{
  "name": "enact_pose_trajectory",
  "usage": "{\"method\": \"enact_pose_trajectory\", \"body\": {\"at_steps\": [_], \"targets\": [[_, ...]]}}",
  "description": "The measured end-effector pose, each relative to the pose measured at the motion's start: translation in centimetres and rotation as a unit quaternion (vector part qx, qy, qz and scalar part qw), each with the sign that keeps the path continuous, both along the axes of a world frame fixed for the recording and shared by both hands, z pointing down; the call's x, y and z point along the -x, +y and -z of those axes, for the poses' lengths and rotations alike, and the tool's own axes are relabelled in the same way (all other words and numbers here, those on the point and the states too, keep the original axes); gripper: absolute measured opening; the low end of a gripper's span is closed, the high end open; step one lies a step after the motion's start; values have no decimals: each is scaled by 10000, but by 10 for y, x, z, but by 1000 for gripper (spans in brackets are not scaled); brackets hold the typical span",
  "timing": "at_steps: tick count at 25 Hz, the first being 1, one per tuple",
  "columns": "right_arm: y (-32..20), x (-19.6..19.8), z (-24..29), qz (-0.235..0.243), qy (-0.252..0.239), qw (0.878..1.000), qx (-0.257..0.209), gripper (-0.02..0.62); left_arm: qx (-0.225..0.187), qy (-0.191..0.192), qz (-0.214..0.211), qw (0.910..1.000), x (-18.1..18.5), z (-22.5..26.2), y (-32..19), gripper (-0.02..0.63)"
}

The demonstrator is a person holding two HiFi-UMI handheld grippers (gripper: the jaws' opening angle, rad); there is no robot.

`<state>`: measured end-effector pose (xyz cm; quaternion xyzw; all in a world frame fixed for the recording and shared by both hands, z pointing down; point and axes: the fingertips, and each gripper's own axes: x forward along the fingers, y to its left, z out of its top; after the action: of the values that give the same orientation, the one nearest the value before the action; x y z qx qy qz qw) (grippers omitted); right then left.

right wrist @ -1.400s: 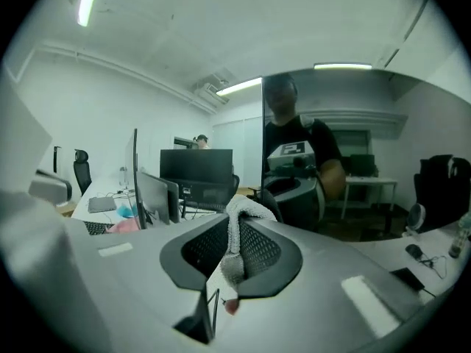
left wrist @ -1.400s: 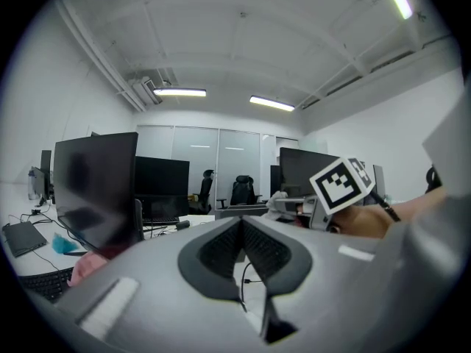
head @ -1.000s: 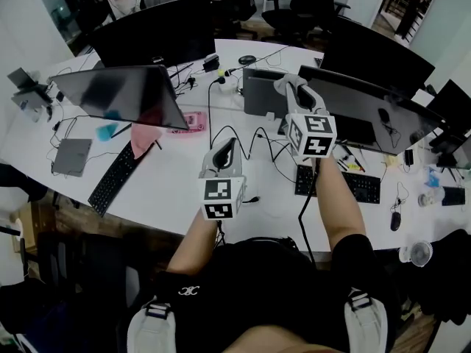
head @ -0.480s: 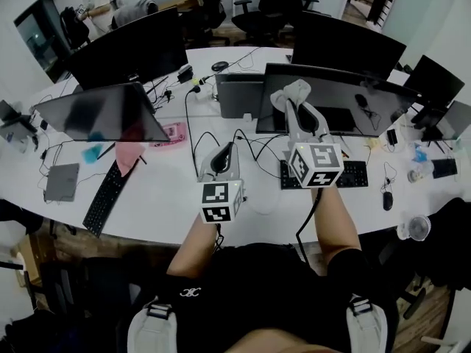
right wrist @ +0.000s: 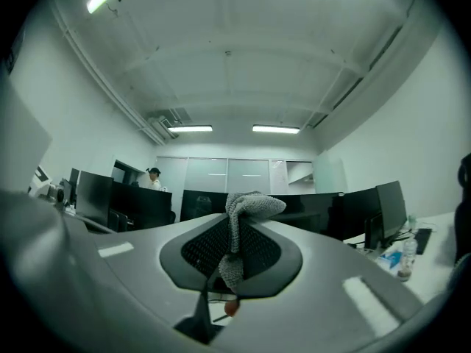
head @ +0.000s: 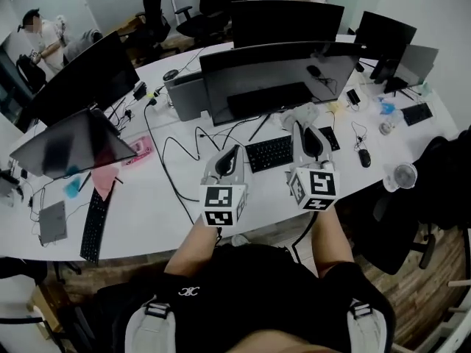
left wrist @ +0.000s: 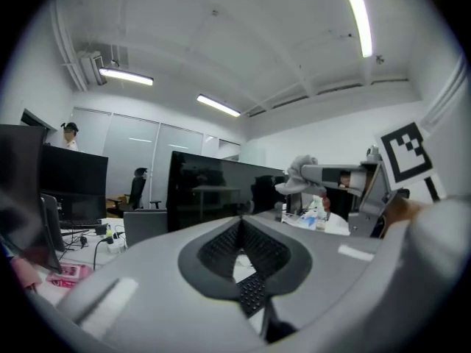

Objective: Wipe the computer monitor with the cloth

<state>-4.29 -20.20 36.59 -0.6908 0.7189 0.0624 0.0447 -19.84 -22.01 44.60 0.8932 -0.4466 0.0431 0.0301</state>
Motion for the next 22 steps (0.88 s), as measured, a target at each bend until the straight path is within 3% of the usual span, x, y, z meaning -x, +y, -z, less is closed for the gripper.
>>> {"method": "enact_pose_trajectory", "body": {"at_steps": [9, 18, 22], "targets": [[118, -35, -32, -999, -166, 9943, 331, 32, -93, -35, -834, 9965, -29, 11, 85, 51], [209, -22, -42, -1335, -301, 9892, 524, 32, 209, -150, -1212, 9923, -25, -7, 172, 51], [227, -20, -36, -1393, -298, 9886, 487, 32, 96, -169, -1331, 9909, -30, 2, 189, 51]]}}
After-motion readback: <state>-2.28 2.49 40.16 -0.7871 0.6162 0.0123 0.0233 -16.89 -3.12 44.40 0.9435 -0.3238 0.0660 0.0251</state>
